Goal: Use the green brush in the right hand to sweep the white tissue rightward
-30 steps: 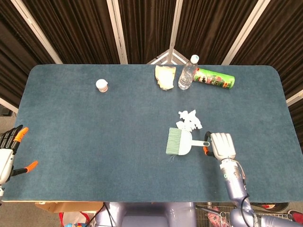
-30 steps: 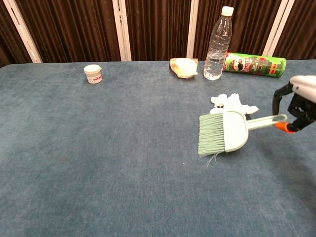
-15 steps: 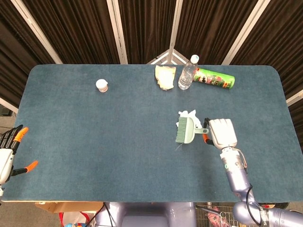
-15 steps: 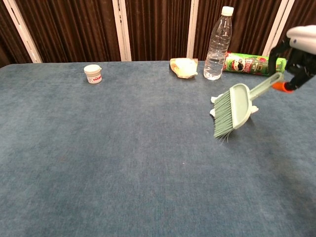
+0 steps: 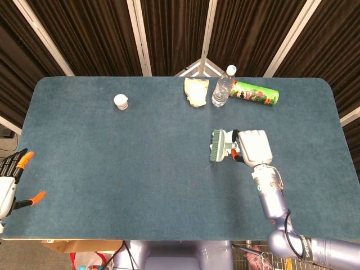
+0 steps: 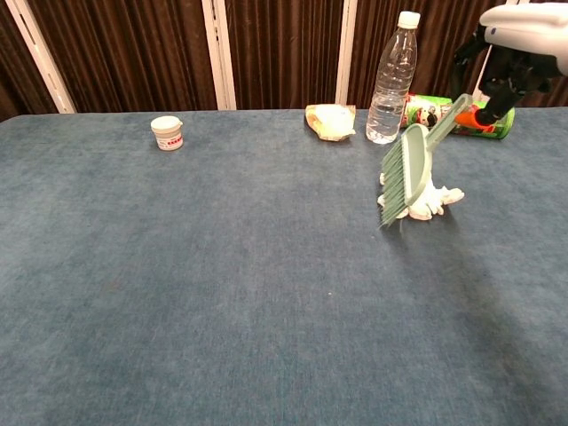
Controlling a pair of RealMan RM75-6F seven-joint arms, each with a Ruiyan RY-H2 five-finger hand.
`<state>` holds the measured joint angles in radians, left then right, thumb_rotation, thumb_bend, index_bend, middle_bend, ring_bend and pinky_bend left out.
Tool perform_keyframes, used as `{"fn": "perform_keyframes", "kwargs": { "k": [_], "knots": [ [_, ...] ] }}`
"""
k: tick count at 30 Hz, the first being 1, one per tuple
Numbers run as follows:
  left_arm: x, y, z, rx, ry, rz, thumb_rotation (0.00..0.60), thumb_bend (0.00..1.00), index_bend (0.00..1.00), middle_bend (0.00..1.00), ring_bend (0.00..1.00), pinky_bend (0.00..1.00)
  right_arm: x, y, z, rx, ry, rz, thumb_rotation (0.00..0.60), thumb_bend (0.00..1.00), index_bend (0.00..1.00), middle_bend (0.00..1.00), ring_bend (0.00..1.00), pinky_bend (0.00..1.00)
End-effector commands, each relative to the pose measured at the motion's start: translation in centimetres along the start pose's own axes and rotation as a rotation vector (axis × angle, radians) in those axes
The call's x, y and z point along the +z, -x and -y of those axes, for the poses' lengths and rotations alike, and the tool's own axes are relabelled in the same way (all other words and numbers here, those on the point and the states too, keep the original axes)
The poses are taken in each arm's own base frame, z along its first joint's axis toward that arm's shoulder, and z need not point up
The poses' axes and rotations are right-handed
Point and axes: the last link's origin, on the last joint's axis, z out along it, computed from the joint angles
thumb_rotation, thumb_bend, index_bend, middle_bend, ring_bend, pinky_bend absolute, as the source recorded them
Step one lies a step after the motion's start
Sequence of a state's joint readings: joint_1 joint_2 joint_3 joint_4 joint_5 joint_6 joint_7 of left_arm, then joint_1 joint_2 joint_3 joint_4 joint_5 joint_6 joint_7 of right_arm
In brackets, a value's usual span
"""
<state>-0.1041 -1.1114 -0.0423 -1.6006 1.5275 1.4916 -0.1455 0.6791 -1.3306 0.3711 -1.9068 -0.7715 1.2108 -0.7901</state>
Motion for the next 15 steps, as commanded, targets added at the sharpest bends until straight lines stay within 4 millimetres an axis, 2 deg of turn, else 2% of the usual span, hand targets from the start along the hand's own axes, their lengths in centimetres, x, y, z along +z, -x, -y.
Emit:
{"fn": "perform_keyframes", "kwargs": {
  "k": [1, 9, 15],
  "knots": [
    [0.0, 0.0, 0.0, -0.001, -0.002, 0.002, 0.600, 0.00, 0.00, 0.00, 0.00, 0.02, 0.7, -0.4, 0.9, 0.011, -0.004, -0.007, 0.600, 0.58, 0.71, 0.94, 0.96, 0.81],
    [0.0, 0.0, 0.0, -0.004, 0.001, 0.007, 0.600, 0.00, 0.00, 0.00, 0.00, 0.02, 2.1, -1.1, 2.5, 0.051, -0.002, -0.014, 0.600, 0.59, 0.71, 0.94, 0.96, 0.81],
    [0.1, 0.0, 0.1, -0.010, -0.003, 0.014, 0.600, 0.00, 0.00, 0.00, 0.00, 0.02, 3.5, -1.0, 2.5, 0.036, 0.021, 0.010, 0.600, 0.58, 0.71, 0.94, 0.96, 0.81]
  ]
}}
